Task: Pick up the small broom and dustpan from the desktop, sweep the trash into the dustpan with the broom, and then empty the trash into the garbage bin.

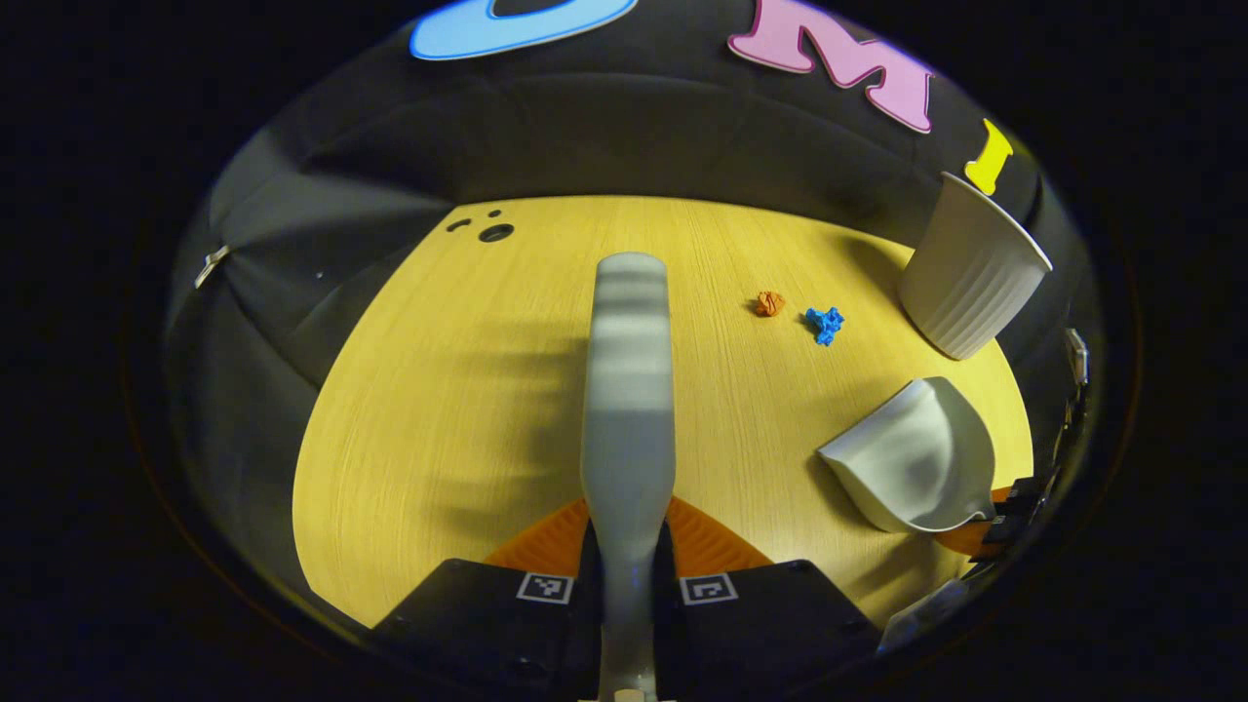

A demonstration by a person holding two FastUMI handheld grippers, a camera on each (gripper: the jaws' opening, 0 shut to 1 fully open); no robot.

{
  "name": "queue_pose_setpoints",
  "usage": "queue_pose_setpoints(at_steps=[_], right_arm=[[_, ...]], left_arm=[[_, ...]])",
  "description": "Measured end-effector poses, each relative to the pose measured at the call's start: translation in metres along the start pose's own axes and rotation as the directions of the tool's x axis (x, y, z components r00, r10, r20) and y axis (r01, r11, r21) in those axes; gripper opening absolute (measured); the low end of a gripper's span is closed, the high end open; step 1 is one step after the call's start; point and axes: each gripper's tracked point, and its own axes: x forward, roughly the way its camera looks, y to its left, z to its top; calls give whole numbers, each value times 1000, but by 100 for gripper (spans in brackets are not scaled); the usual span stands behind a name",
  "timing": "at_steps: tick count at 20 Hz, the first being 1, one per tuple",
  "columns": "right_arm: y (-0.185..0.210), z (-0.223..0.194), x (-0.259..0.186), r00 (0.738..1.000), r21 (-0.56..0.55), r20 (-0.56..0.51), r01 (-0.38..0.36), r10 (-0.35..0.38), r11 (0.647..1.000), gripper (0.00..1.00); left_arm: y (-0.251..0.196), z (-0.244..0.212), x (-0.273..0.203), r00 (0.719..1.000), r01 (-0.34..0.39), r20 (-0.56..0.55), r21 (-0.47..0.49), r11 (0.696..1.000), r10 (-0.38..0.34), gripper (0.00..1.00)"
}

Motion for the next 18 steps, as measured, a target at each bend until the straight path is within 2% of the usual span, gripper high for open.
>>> queue_pose_setpoints(at_steps=[2,3,6,7,8,9,10,11,12,14,15,18], right_arm=[[-20,3,-4,1000,-19,10,21,-20,1000,40],[-28,5,-5,1000,-17,7,24,-24,1000,36],[-44,4,-10,1000,-13,-6,16,-17,1000,36],[-48,5,-9,1000,-21,-11,14,-14,1000,36],[-53,2,-8,1000,-28,-21,19,-20,999,36],[-58,-2,-8,999,-35,-32,25,-26,999,36],[-60,-5,-8,999,-43,-43,24,-26,999,39],[-62,-8,-9,999,-49,-49,17,-20,999,39],[-62,-9,-8,999,-48,-49,12,-14,999,33],[-62,-10,-7,999,-55,-48,8,-11,998,36],[-62,-11,-7,999,-62,-46,7,-10,998,36],[-60,-15,-8,999,-55,-52,-6,3,998,36]], left_arm=[[0,23,22,1000,2,-12,105,994,-1,25],[-4,33,34,1000,11,-15,128,992,-9,25],[-16,64,66,999,27,-33,125,992,-23,25],[-16,74,75,999,21,-39,145,989,-16,24],[-16,81,85,999,13,-41,176,984,-6,27],[-20,89,95,999,8,-44,214,977,1,25],[-24,95,104,999,10,-47,258,966,3,27],[-29,100,112,998,18,-58,310,950,-1,24],[-33,104,117,998,28,-70,364,931,-3,25],[-49,110,128,996,60,-87,450,891,-23,27],[-57,114,132,995,74,-93,490,868,-32,24],[-76,126,143,994,103,-97,601,793,-55,25]])
